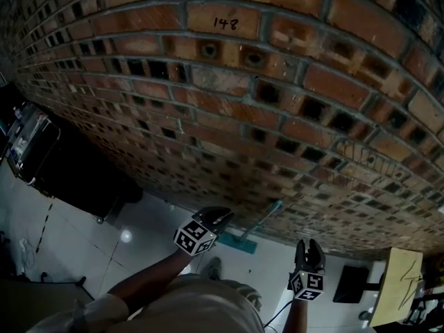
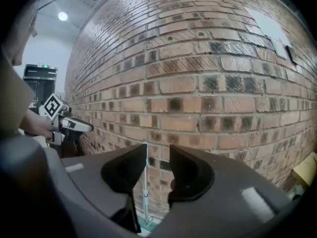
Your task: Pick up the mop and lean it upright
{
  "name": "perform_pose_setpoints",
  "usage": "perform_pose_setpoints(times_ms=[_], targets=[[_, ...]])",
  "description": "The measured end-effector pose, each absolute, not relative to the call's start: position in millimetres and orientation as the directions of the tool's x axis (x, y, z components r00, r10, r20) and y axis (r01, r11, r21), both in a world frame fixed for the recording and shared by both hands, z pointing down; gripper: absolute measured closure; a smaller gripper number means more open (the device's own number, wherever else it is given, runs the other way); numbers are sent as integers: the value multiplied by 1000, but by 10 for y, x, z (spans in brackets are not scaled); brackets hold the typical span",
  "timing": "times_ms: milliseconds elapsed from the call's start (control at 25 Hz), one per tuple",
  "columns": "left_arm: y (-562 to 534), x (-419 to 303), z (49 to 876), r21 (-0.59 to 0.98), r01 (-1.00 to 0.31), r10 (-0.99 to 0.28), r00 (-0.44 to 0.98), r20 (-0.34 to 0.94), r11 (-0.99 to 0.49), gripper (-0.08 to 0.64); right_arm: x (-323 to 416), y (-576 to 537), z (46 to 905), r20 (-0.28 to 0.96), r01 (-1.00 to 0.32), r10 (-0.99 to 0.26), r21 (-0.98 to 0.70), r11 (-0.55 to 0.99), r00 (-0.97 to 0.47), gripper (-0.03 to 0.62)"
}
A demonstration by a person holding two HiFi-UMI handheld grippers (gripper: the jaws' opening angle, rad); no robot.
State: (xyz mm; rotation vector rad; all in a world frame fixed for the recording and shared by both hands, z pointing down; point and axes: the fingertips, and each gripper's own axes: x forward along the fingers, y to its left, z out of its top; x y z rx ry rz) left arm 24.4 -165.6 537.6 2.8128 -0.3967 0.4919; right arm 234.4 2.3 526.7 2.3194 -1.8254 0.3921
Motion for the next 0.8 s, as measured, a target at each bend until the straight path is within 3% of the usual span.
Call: perform_pose_setpoints(times_ms=[400, 520, 800], targets=[[-1808, 97, 5439, 208, -318, -229, 904, 361, -925, 484, 2188, 3, 5399, 319, -970, -922, -33, -241, 218, 460], [-1874, 38, 5435, 201, -354, -268, 895, 357, -913, 514, 2150, -4, 5411, 322, -971, -923, -38, -236, 211, 460], [-1816, 77, 5505, 224, -329, -240, 906, 349, -917, 472, 2093, 91, 5498, 366, -972, -911, -55, -228, 193, 460]])
